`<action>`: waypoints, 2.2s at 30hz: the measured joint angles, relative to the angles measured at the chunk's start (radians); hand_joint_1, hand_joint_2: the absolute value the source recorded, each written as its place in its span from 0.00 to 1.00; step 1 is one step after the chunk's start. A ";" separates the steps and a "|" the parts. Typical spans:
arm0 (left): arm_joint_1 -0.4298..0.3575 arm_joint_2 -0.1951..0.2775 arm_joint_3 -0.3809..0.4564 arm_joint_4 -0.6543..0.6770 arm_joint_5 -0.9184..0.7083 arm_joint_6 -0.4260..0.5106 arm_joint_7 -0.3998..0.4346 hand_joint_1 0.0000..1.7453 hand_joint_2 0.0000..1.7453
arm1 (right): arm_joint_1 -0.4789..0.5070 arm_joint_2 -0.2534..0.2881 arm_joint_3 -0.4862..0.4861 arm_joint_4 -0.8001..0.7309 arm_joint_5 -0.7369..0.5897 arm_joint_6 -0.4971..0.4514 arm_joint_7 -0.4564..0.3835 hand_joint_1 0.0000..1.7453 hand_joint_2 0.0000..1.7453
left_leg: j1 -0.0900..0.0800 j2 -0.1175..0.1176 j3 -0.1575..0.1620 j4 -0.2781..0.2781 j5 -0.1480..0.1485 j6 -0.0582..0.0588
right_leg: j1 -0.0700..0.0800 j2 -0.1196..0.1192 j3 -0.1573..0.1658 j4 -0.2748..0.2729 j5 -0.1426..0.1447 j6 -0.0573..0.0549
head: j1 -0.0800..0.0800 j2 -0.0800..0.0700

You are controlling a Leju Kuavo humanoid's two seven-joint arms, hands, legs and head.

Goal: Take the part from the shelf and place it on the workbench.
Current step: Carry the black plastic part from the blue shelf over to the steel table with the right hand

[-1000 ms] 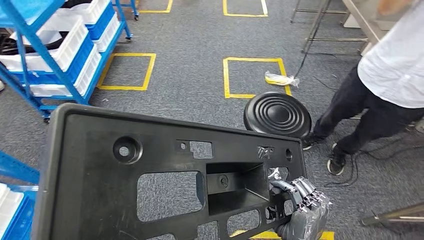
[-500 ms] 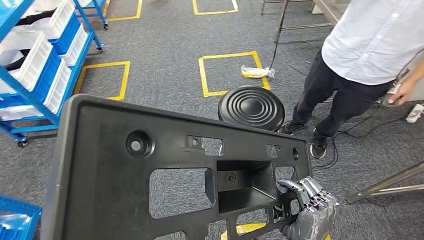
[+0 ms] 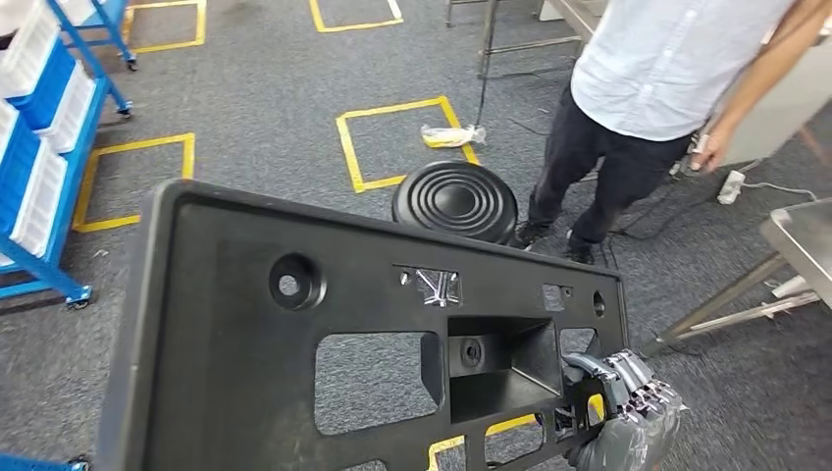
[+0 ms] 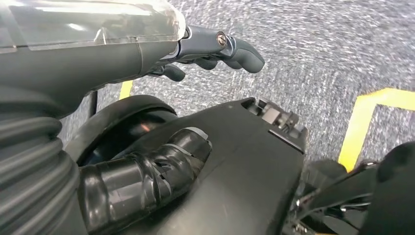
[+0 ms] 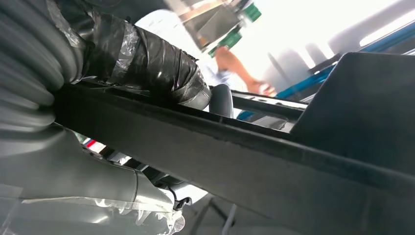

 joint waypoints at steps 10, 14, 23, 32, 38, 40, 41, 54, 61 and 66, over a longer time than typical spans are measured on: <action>-0.002 0.001 0.000 0.000 -0.014 0.000 -0.005 0.00 1.00 | 0.032 0.000 -0.023 -0.046 -0.011 0.000 0.000 1.00 1.00 | -0.006 0.054 0.007 0.031 -0.038 -0.040 | 0.003 -0.047 0.140 -0.270 0.113 -0.028 | -0.002 0.000; -0.001 0.001 0.000 0.000 -0.018 0.000 -0.007 0.00 1.00 | 0.040 0.000 -0.033 -0.058 -0.011 0.000 0.000 1.00 1.00 | -0.001 -0.013 -0.088 0.248 -0.154 -0.052 | 0.000 -0.007 0.140 -0.274 0.118 -0.042 | -0.002 0.000; -0.002 0.002 0.003 0.000 -0.018 -0.002 0.001 0.00 1.00 | 0.053 0.000 -0.053 -0.062 -0.010 0.000 0.000 1.00 1.00 | -0.001 -0.107 0.002 0.023 -0.021 -0.027 | 0.000 0.099 0.127 -0.268 0.130 -0.020 | -0.002 0.000; -0.001 -0.001 0.007 0.000 -0.014 -0.001 -0.002 0.00 1.00 | 0.052 0.000 -0.058 -0.066 -0.010 0.000 0.000 1.00 1.00 | 0.000 0.014 0.005 0.005 -0.013 0.001 | -0.004 -0.006 0.003 -0.006 0.014 0.010 | 0.004 0.000; -0.001 0.000 0.015 0.000 -0.008 0.000 0.004 0.00 1.00 | 0.036 0.003 -0.058 -0.060 -0.005 0.000 0.000 1.00 1.00 | -0.008 0.064 0.017 0.013 -0.032 -0.024 | 0.007 -0.071 0.142 -0.265 0.108 -0.005 | 0.004 0.000; -0.002 0.000 0.017 0.000 -0.009 0.001 0.003 0.00 1.00 | 0.036 0.006 -0.057 -0.058 -0.004 0.000 0.000 1.00 1.00 | -0.006 0.073 0.023 0.014 -0.038 -0.034 | 0.005 -0.052 0.141 -0.269 0.110 -0.015 | 0.004 0.000; -0.002 0.000 0.017 0.000 -0.009 0.001 0.003 0.00 1.00 | 0.036 0.009 -0.057 -0.058 -0.004 0.000 0.000 1.00 1.00 | -0.004 0.063 0.021 0.024 -0.048 -0.039 | 0.003 -0.042 0.143 -0.272 0.112 -0.021 | 0.003 0.000; -0.001 0.001 0.023 0.001 -0.018 0.006 0.000 0.00 1.00 | 0.043 0.019 -0.055 -0.064 -0.021 0.000 0.000 1.00 1.00 | -0.001 -0.105 -0.006 0.029 -0.019 -0.022 | -0.001 0.105 0.134 -0.270 0.124 -0.018 | 0.002 0.000; 0.000 -0.001 0.024 0.001 -0.020 0.006 0.000 0.00 1.00 | 0.056 0.019 -0.057 -0.081 -0.035 0.000 0.000 1.00 1.00 | 0.005 -0.009 0.000 0.003 -0.005 0.004 | -0.001 -0.001 0.016 -0.031 -0.001 0.012 | 0.009 0.000; -0.001 -0.001 0.024 0.001 -0.020 0.006 0.000 0.00 1.00 | 0.056 0.018 -0.057 -0.081 -0.037 0.000 0.000 1.00 1.00 | 0.005 0.046 0.008 0.005 -0.014 -0.002 | -0.009 -0.032 0.093 -0.158 0.091 0.018 | 0.009 0.000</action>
